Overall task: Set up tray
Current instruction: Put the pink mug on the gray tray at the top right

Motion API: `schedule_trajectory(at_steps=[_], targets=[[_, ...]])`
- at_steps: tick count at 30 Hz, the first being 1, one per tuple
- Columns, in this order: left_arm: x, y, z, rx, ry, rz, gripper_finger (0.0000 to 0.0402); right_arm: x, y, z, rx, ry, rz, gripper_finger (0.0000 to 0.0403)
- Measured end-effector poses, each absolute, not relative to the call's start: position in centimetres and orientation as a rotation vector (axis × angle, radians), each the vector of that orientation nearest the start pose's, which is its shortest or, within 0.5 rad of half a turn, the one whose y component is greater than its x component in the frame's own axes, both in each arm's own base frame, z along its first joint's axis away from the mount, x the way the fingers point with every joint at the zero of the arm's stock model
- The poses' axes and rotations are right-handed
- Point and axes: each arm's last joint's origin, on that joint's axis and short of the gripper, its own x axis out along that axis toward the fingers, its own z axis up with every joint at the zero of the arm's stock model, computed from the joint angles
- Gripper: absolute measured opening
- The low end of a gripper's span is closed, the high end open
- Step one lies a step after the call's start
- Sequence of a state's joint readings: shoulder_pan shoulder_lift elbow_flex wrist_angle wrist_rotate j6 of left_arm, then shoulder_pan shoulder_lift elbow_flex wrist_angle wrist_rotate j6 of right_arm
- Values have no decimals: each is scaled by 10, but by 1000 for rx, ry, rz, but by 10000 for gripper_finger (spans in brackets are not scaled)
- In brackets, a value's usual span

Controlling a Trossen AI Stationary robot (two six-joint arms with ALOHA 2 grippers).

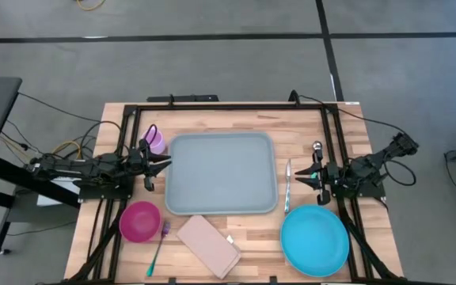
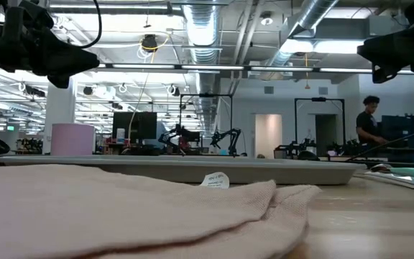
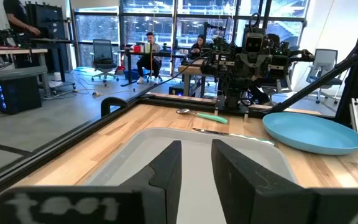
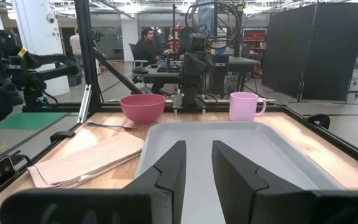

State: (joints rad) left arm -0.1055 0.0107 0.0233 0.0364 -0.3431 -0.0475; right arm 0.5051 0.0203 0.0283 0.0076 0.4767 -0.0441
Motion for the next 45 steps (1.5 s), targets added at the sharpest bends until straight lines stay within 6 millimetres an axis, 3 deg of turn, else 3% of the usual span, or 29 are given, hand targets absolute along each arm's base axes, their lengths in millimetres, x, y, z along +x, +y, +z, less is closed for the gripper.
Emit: schedule_trajectory(at_steps=[4,11,22,25,31,36,45], targets=[[96,0,175,-76,-63,232,77,89,34,172,-36,-15,28,72],[96,-2,176,-297,-107,154,77,89,34,172,-36,-14,28,72],[91,10,177,-175,-127,614,77,89,33,172,-50,-14,7,72],[90,11,175,-172,-114,673,77,89,32,172,-52,-14,-25,72],[91,10,176,-196,-123,630,77,89,32,173,-45,-16,-28,72],[91,10,176,-165,-113,627,77,89,32,176,236,-61,-20,72],[91,10,177,-206,-132,617,77,88,24,192,252,-219,-138,72]])
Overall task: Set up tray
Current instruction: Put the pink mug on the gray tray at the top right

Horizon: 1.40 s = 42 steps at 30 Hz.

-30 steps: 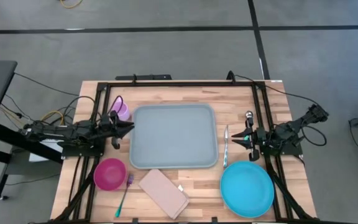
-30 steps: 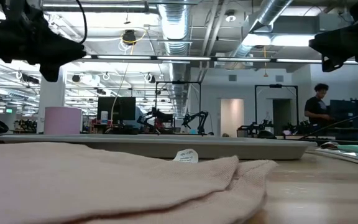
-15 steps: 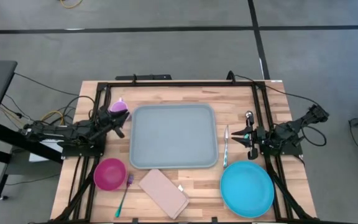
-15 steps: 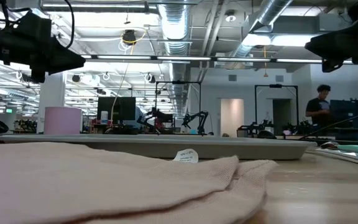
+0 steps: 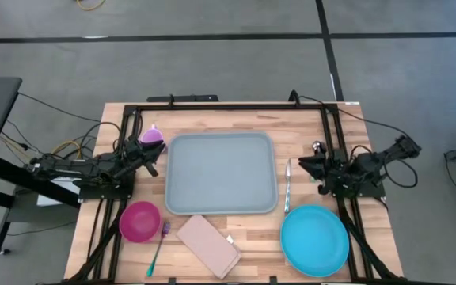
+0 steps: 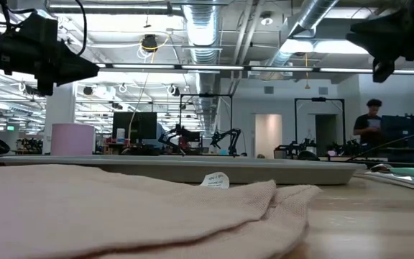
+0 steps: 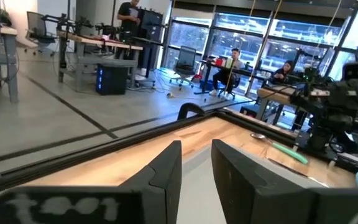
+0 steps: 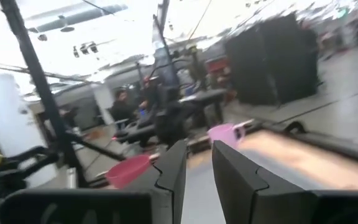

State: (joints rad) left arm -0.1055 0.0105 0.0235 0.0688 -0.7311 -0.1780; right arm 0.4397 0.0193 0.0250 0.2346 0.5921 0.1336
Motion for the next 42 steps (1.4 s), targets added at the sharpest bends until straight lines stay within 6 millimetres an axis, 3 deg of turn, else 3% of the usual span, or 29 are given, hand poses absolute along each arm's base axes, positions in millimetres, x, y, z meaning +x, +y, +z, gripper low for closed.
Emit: schedule_trajectory(at_steps=[7,13,17,25,30,37,42], targets=[[94,5,176,-158,-93,422,77,87,15,202,158,-320,-204,72],[95,1,175,-124,-74,272,77,86,14,209,153,-400,-102,72],[95,3,175,-92,-71,340,77,85,15,213,129,-438,-33,72],[91,9,178,-93,-107,585,77,85,13,213,123,-445,-57,72],[91,10,181,-46,-120,618,77,85,11,213,119,-447,-80,72],[83,11,221,74,-120,667,78,86,7,214,133,-454,-124,72],[83,14,254,174,51,778,101,86,3,214,151,-459,-164,72]])
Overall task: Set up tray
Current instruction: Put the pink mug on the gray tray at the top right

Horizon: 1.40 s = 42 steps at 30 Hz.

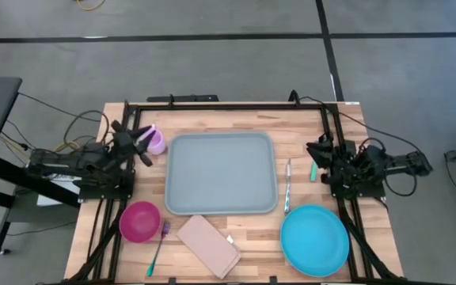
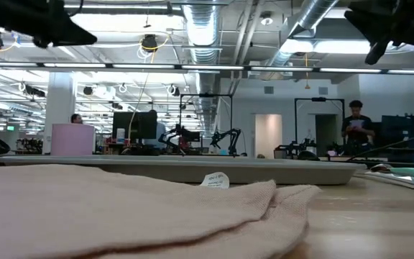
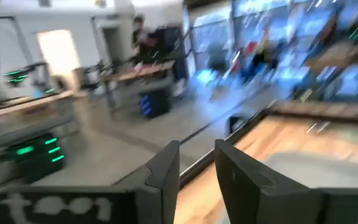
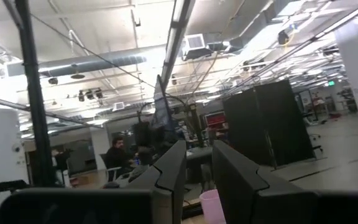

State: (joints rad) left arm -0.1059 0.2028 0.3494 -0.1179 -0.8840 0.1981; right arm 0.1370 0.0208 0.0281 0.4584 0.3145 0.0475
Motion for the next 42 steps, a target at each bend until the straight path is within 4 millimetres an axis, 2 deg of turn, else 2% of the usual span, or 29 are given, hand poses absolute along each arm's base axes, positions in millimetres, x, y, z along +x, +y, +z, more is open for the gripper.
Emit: schedule_trajectory(at_steps=[7,12,15,19,27,36,42], targets=[[102,15,286,212,316,876,152,91,0,210,183,-421,-197,72],[108,21,302,117,503,883,165,92,-1,210,209,-415,-202,72],[109,28,304,20,638,854,166,92,-1,210,209,-415,-202,72],[113,41,295,-70,754,819,166,92,-2,212,207,-437,-202,72],[125,75,256,-239,900,879,166,91,-2,214,185,-459,-209,72],[142,107,233,-347,1009,886,166,91,-2,214,169,-455,-213,72],[150,120,216,-383,1110,891,166,92,-1,211,204,-426,-202,72]])
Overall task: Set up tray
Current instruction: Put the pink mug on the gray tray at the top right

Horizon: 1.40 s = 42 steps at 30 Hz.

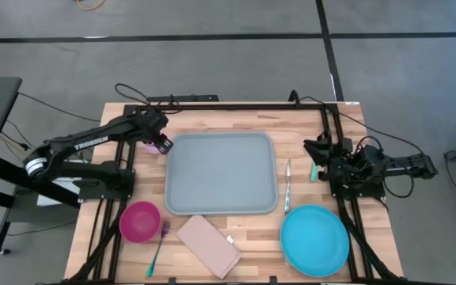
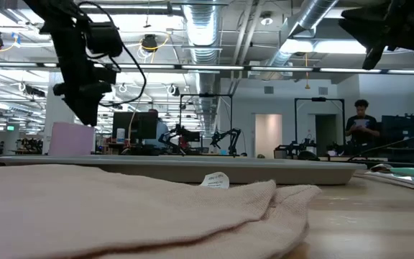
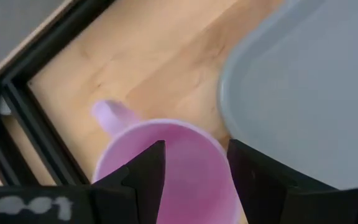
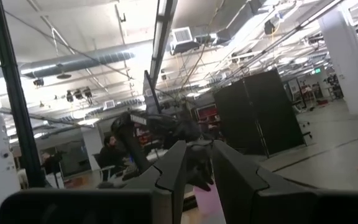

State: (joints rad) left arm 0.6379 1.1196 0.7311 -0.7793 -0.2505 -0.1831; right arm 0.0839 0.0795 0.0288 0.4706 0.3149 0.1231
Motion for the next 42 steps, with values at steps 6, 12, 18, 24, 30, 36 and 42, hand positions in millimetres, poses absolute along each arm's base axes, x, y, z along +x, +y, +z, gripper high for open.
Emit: schedule_trajectory(at_steps=[6,12,18,24,30,36,42], targets=[[153,123,207,-387,1167,881,166,93,-1,207,230,-391,-198,72],[151,121,209,-383,1173,878,166,94,-1,206,247,-381,-195,72],[148,119,208,-389,1208,874,166,94,-1,206,247,-381,-195,72],[148,119,208,-387,1209,873,143,94,-1,206,247,-378,-196,72],[148,119,208,-375,1216,864,104,94,-1,206,247,-377,-196,72],[148,119,208,-375,1217,864,75,94,-1,206,246,-377,-196,72],[150,122,202,-372,1254,872,57,94,-1,206,246,-377,-196,72]])
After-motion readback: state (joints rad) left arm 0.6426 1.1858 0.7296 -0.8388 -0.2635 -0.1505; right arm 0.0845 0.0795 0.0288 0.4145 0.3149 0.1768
